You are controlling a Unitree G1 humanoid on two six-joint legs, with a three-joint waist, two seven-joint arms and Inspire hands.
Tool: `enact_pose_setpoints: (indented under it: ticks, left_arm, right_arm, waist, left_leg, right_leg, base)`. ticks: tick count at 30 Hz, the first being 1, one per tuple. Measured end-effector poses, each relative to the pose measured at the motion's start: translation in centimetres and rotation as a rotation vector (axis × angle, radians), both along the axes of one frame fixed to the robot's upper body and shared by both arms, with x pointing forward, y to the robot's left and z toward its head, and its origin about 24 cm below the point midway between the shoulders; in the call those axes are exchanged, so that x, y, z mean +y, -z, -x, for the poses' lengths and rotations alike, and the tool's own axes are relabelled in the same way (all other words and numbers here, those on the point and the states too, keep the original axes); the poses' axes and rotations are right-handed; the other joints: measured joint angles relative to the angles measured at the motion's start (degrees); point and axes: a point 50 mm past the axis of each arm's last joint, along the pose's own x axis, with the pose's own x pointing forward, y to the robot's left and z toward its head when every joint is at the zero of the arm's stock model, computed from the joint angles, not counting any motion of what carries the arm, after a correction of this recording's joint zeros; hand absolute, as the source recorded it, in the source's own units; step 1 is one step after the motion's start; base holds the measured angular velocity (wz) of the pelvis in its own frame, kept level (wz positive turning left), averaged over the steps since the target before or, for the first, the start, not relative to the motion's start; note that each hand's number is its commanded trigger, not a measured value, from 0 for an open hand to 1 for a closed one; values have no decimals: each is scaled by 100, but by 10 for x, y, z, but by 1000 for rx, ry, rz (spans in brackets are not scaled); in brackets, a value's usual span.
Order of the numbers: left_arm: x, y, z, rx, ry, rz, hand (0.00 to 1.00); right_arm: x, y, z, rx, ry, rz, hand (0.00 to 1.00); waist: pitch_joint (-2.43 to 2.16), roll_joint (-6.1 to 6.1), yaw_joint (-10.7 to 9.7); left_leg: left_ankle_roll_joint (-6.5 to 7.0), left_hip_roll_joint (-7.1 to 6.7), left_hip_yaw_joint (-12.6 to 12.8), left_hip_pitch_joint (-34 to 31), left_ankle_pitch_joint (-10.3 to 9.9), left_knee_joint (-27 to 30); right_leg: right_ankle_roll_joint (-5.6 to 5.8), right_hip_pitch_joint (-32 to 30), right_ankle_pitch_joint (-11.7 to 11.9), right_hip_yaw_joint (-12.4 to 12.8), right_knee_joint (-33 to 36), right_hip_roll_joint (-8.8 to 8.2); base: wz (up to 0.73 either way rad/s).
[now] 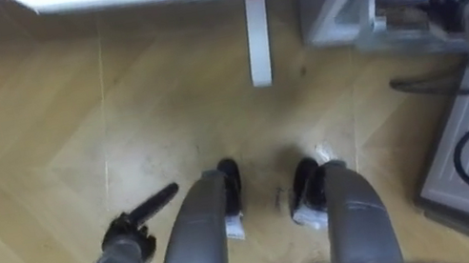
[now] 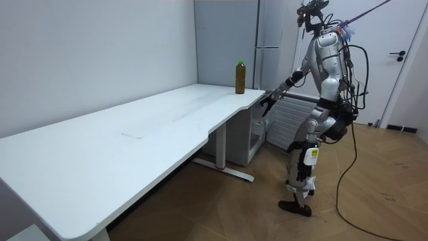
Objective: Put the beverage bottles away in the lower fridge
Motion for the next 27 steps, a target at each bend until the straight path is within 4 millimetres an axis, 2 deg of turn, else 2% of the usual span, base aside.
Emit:
enact_pose_setpoints:
  ticks: [3,5,8,12,15,17,21,23,24,25,26,27]
  left_arm:
    - [9,5,11,31,-32,0,0]
    - [16,9,24,76,-83,10,0]
    - [20,13,37,111,-99,14,0]
    - [22,16,49,141,-90,35,0]
    - [25,18,59,173,-66,30,0]
    - [28,20,73,207,-44,22,0]
    - [31,22,84,236,-7,8,0]
    - [33,23,97,273,31,-13,0]
    - [34,23,100,284,44,-21,0]
    - [36,23,106,303,71,-37,0]
    - [38,23,112,321,95,-53,0]
    - [38,23,114,327,106,-61,0]
  right_arm:
    - [0,13,10,21,0,0,0]
    - [-3,25,22,38,-6,18,0]
    - [-6,34,32,54,-18,45,0]
    - [-8,47,46,78,-46,79,0]
    - [-7,61,61,88,-95,117,0]
    - [-1,75,73,107,-145,125,0]
    - [2,96,101,160,-202,139,0]
    - [8,108,117,192,-254,142,0]
    - [9,113,126,215,-275,153,0]
    - [10,121,141,269,-336,190,0]
    - [13,130,157,329,-391,215,0]
    - [16,134,163,359,-422,226,0]
  waist:
    - [6,19,48]
    - [14,85,59]
    - [8,157,109]
    - [-3,187,154]
    - [-9,169,161]
    - [-38,141,139]
    - [-130,54,104]
    - [-161,26,-36]
    - [-190,6,-64]
    - [-265,-53,-74]
    - [-281,-112,-58]
    - [-287,-142,-49]
  left_leg:
    - [-2,11,-3,287,-1,-154]
    - [-11,16,-50,533,-6,-339]
    - [-16,43,-84,786,-6,-552]
    - [-8,67,-61,1164,-1,-841]
    - [-11,44,-6,1566,69,-1205]
    - [-21,34,26,1923,79,-1457]
    - [-29,15,-10,2369,85,-1734]
    - [-34,6,-56,2747,89,-1966]
    - [-35,8,-71,2842,90,-2035]
    - [-36,7,-73,3004,90,-2151]
    - [-36,5,-66,3166,90,-2206]
    - [-36,5,-61,3247,90,-2235]
  right_leg:
    - [11,298,-5,-24,-187,17]
    - [60,604,26,-39,-443,139]
    - [88,905,124,-78,-760,218]
    - [132,1252,177,-73,-1061,217]
    - [185,1587,250,12,-1387,290]
    - [198,1906,277,14,-1589,304]
    - [230,2376,296,-13,-1906,343]
    - [264,2835,359,-100,-2270,390]
    - [266,2930,359,-127,-2326,393]
    - [275,3083,364,-133,-2428,401]
    - [285,3240,370,-128,-2504,412]
    - [293,3329,375,-124,-2552,418]
  base:
    - [0]
    - [0]
    - [-3]
    - [-7]
    - [-10]
    - [-10]
    - [1]
    - [7]
    - [10]
    - [0]
    - [0]
    - [-10]
